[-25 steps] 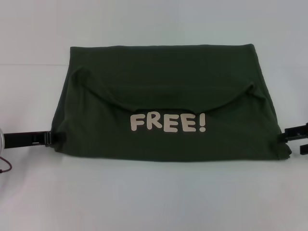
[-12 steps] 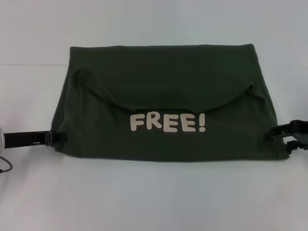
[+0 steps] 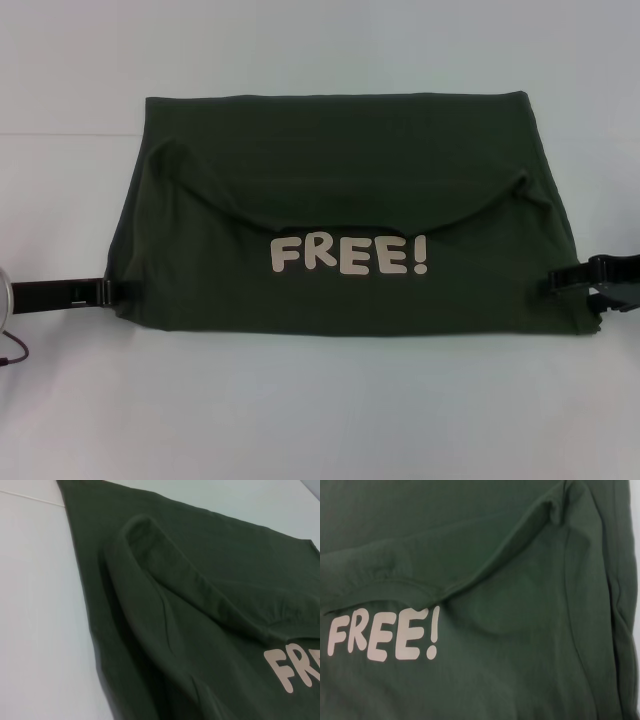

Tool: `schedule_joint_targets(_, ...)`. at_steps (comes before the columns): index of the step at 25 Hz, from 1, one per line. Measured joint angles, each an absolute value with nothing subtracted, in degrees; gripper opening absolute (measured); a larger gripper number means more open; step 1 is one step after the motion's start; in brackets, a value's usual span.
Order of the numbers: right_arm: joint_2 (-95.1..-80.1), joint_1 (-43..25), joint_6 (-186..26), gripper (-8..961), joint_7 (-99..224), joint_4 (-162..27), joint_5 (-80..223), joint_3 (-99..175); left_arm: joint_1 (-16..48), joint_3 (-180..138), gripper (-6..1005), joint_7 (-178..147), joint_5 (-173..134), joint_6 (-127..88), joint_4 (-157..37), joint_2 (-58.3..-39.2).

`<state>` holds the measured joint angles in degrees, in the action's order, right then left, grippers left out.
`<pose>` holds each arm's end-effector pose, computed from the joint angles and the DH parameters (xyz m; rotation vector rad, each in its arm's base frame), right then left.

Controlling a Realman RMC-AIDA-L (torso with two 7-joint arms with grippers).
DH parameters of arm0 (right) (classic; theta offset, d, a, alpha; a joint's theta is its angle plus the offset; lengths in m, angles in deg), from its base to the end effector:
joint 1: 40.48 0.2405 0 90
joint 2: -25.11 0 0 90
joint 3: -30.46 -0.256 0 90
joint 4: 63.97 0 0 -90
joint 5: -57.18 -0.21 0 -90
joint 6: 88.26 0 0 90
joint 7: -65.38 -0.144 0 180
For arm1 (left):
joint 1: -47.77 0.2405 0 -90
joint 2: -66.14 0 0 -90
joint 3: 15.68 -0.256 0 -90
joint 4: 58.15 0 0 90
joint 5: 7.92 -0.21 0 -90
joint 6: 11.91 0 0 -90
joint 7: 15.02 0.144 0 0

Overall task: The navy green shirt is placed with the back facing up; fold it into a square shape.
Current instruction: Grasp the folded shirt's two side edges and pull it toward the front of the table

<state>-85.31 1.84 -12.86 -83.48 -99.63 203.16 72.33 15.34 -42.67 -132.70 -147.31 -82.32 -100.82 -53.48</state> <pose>0.2974 0.3942 0.0438 -2.0606 1.8268 0.0374 -0.3322 0.3577 0.0277 -2.1416 -1.4631 -0.3294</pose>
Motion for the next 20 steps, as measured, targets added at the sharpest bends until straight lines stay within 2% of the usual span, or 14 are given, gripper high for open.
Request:
schedule_joint_targets(6,-85.14,1.2,-12.9,915,-83.4,-99.7,203.2,72.4,15.3,-42.7,16,-132.8,-147.3,-82.4,-100.7,-53.59)
schedule_joint_targets(12,-86.03,1.7,-12.7,914,-82.6,-99.6,203.2,73.0,15.3,-42.7,16,-133.0,-147.3,-82.4,-100.5,-53.68)
schedule_joint_targets(20,-86.1,1.8,-12.8,915,-82.6,-99.6,202.9,73.3,15.3,-42.7,15,-133.1,-147.3,-82.8,-100.5,-53.66)
